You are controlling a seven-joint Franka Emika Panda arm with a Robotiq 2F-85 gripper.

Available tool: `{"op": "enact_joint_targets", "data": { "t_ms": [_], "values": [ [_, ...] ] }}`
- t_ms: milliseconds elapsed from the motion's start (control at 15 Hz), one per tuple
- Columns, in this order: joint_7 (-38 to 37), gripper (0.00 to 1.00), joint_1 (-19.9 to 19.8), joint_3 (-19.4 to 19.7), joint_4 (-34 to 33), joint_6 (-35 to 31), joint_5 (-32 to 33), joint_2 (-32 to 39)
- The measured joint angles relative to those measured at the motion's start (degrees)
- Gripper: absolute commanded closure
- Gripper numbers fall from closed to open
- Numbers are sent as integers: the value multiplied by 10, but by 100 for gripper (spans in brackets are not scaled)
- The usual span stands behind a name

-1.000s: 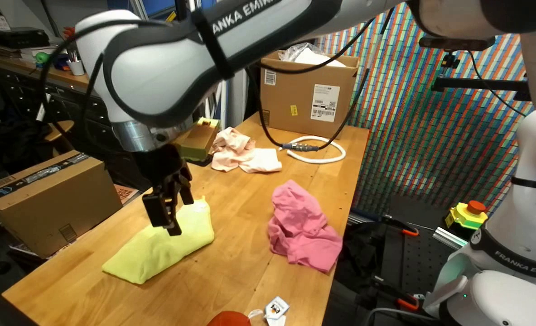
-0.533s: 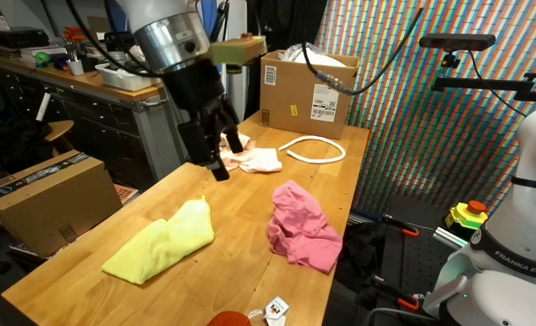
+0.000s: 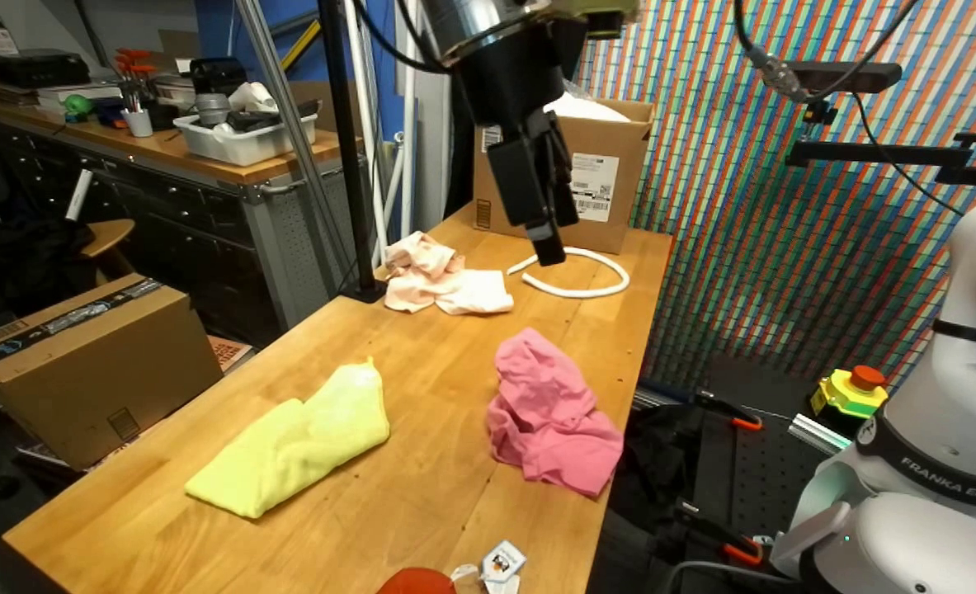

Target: Spread the pile - put the white string on the right, the plush toy on the left and spread the cloths to the sides

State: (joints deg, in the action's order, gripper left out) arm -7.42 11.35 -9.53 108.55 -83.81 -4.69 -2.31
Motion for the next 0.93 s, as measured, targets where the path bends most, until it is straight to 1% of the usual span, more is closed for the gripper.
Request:
{"op": "enact_joint_targets", "data": {
  "t_ms": [200,533,733,867,933],
  "values": [
    [0,0,-16,11,94,-26,-17,-94],
    [0,0,-29,18,257,-119,-19,-251],
    [1,0,-31,19,347,-170,-15,-340],
    [1,0,-31,19,388,-184,-13,-385],
    [1,0,-31,18,391,-183,-13,-391]
  ]
}}
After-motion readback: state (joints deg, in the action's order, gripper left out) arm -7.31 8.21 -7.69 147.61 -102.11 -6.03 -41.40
